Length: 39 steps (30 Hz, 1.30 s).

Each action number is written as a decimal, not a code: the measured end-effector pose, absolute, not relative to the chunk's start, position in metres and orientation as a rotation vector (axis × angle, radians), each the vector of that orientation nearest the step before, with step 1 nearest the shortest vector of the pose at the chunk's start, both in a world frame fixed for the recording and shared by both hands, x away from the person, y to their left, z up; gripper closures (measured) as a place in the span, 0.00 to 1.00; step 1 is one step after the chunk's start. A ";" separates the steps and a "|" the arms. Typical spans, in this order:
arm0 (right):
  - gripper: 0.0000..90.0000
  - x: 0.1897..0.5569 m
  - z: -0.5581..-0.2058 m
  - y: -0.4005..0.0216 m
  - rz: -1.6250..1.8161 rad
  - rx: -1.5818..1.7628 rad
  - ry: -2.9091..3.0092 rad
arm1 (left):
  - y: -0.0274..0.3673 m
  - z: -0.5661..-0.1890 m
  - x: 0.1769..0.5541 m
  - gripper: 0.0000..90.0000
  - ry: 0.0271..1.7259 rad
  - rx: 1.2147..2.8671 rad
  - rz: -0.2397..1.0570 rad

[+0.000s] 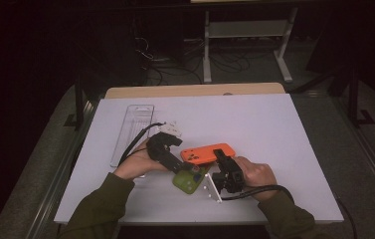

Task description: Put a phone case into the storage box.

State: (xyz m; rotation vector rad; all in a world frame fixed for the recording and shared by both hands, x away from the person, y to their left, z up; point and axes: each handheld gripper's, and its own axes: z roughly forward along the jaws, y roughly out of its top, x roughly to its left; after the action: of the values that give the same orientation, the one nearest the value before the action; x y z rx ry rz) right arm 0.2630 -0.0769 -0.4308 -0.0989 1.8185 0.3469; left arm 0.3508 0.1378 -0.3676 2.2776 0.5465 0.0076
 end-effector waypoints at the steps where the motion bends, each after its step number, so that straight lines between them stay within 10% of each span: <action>1: 0.91 0.264 -0.431 -0.078 0.346 -0.095 1.819 | 0.139 -0.368 0.351 0.00 0.549 2.275 0.013; 39: 0.90 0.290 -0.407 -0.106 0.665 0.488 2.019 | 0.149 -0.367 0.357 0.00 0.552 2.316 0.036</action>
State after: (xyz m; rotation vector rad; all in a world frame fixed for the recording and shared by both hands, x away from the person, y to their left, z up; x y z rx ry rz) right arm 0.2901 -0.1062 -0.4074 0.4884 2.0188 0.6646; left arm 0.3575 0.1487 -0.3672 2.3159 0.5518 0.0364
